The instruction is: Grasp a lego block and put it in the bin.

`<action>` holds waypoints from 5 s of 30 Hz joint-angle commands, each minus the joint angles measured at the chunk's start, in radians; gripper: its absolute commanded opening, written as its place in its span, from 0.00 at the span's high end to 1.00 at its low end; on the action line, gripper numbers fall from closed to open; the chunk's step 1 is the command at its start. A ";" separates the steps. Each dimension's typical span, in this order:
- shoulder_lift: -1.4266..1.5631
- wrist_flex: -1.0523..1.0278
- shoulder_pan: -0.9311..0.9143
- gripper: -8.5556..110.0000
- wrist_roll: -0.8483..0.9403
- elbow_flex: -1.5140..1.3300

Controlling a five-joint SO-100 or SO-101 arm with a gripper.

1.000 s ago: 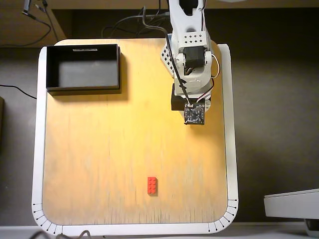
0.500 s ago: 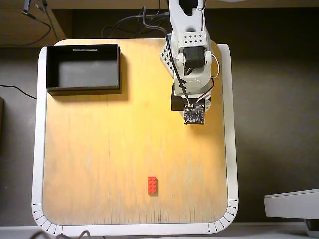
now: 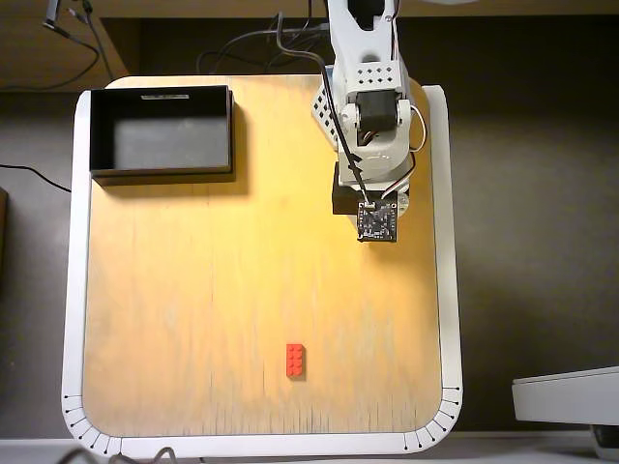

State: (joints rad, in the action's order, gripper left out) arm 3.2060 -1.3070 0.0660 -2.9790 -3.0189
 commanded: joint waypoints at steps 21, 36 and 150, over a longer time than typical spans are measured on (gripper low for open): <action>0.089 0.002 0.011 0.93 -0.127 -0.155; -0.158 0.353 -0.146 0.93 -0.209 0.146; -2.034 0.561 -0.431 0.88 -0.426 1.572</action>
State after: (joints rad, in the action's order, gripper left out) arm 1.1551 -0.7701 -0.3467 -3.3993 -1.5693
